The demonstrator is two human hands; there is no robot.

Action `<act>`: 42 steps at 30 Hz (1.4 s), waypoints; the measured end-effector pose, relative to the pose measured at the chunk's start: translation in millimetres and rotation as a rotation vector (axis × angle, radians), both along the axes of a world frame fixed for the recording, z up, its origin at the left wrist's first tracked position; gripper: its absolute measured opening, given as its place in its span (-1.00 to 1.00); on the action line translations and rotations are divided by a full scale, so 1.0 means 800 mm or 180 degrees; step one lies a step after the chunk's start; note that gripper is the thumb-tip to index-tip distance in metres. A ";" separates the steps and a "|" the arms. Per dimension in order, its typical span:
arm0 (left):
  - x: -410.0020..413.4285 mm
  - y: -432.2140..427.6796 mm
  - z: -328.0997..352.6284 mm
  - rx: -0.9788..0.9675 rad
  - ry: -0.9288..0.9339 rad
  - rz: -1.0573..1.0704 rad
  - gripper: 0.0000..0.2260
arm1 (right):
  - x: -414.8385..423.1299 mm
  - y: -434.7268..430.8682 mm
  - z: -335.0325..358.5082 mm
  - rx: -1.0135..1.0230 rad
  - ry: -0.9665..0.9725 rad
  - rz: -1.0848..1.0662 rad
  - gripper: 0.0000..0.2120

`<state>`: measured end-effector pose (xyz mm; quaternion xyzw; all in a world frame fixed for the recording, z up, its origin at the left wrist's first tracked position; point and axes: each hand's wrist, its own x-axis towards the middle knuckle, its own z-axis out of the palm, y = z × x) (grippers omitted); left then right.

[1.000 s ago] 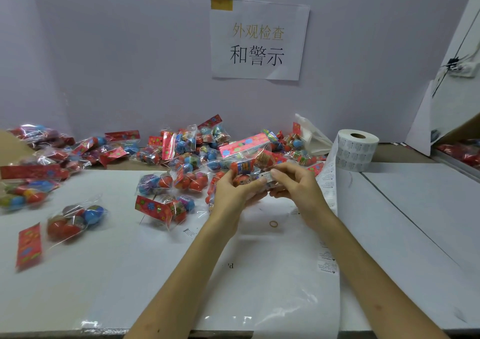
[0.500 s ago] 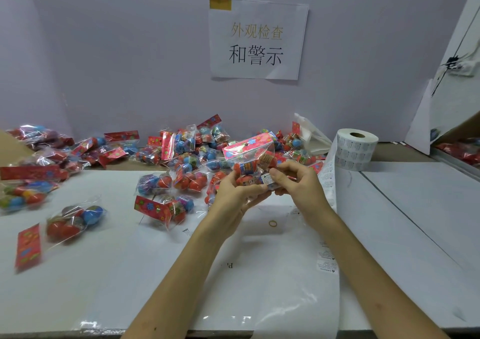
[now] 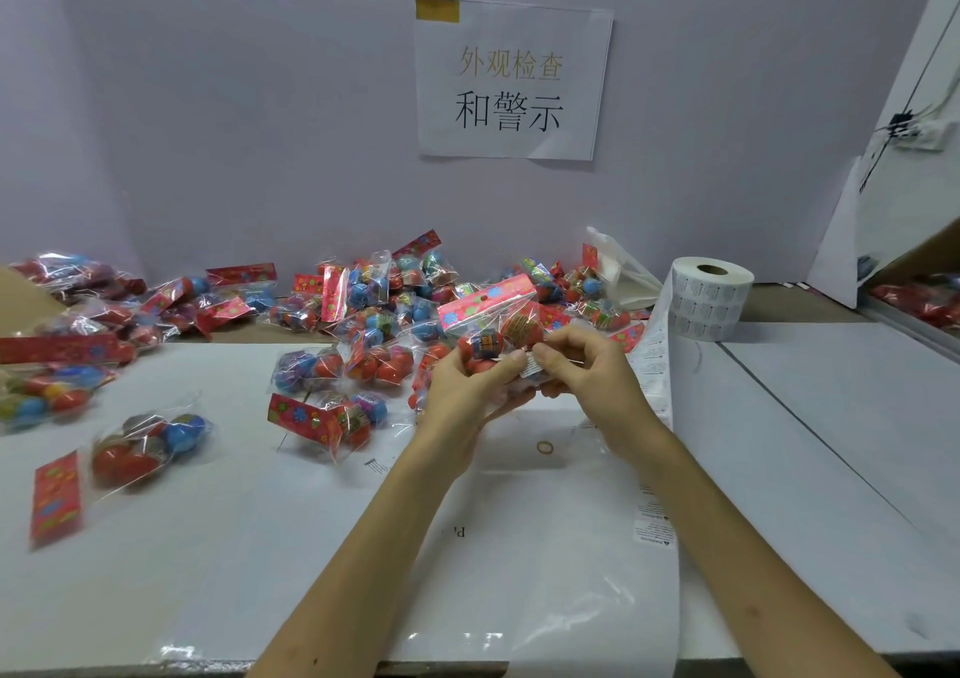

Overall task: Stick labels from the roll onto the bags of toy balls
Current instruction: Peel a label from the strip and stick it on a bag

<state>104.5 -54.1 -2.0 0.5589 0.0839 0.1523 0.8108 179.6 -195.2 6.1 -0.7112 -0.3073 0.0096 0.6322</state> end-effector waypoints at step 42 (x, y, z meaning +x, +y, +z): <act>0.003 -0.003 -0.013 0.1421 0.0004 0.0088 -0.76 | 0.177 -0.241 0.112 0.2909 0.1515 -0.1655 -0.60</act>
